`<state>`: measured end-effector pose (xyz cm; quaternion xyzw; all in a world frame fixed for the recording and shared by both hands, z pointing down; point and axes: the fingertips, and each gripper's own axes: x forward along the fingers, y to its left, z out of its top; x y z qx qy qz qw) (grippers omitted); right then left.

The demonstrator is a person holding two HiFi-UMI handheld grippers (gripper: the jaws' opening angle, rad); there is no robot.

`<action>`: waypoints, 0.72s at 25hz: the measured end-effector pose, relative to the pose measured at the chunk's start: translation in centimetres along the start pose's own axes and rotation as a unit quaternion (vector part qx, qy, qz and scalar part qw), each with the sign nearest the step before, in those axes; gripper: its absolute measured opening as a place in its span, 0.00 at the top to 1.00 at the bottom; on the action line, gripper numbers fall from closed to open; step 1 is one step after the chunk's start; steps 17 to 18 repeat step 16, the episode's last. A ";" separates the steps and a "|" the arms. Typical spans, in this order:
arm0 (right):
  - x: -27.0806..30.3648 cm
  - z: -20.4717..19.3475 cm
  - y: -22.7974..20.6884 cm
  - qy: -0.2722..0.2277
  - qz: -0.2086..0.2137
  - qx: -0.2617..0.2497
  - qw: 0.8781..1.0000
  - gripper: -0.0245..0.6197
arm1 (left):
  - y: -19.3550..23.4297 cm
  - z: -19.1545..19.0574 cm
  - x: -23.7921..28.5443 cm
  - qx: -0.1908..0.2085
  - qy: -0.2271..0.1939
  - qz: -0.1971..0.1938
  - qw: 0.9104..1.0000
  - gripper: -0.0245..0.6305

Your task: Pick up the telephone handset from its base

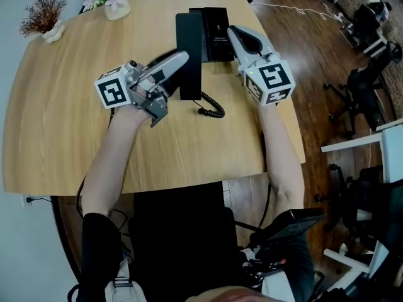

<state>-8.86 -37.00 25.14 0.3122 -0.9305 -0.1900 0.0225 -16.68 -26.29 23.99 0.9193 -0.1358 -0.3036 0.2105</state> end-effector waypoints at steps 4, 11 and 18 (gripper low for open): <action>0.0 -0.2 0.2 0.002 0.003 -0.001 1.000 0.96 | -0.1 0.0 0.0 -0.005 -0.005 -0.004 1.000 0.84; 0.2 -0.3 0.5 0.006 0.007 -0.007 1.000 0.96 | -0.1 -0.2 0.0 -0.005 0.000 -0.005 1.000 0.84; 0.9 0.0 0.6 0.002 0.017 -0.011 1.000 0.96 | -0.1 0.2 -0.3 0.007 -0.006 0.003 1.000 0.84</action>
